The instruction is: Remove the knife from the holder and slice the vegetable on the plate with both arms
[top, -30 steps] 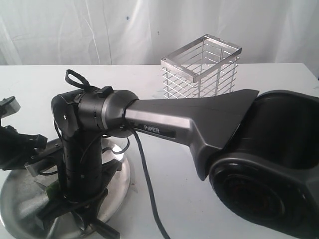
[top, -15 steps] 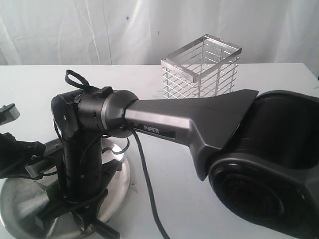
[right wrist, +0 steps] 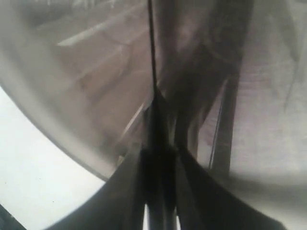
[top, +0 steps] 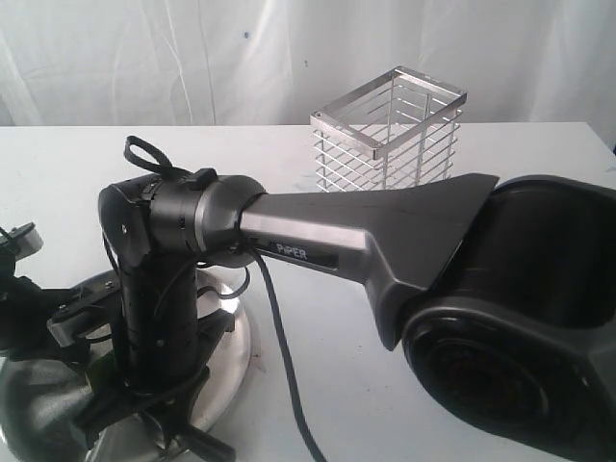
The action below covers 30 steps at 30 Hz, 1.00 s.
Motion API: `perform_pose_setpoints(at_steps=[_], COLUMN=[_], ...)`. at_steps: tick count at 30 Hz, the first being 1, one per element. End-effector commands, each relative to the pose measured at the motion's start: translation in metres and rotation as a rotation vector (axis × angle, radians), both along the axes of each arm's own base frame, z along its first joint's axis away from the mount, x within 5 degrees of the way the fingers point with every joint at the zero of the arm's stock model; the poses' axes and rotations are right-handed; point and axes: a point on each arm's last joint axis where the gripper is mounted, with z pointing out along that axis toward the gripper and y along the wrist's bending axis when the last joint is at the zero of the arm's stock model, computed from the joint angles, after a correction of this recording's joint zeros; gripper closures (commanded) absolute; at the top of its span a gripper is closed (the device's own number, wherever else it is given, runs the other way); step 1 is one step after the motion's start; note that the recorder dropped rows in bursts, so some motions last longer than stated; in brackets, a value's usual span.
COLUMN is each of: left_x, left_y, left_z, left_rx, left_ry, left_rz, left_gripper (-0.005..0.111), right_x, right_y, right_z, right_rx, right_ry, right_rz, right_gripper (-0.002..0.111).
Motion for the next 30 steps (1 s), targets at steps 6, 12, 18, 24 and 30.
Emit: perform_pose_setpoints(at_steps=[6,12,18,24,30], left_x=[0.006,0.009,-0.002,-0.019,-0.019], left_y=[-0.001,0.025,0.032,0.032,0.025], left_z=[0.032,0.058,0.061,0.035,0.027], left_rx=[0.023,-0.046,-0.243,-0.182,-0.263], left_ry=[-0.088,-0.112,-0.052,-0.009,-0.054], left_rz=[-0.089,0.015,0.107,0.192,0.218], left_gripper=[0.107,0.107,0.107,0.107,0.107], right_x=[0.004,0.004,0.005,0.005,0.005], right_y=[0.001,0.000,0.000,0.000,0.000], right_z=[0.006,0.012,0.012,0.012,0.012], right_rx=[0.031,0.040,0.037,0.036,0.036], right_ry=[-0.048,-0.058,-0.067,-0.069,-0.069], right_rz=[-0.007,-0.006,0.010,0.012,0.012], right_gripper=[0.108,0.108,0.108,0.108,0.108])
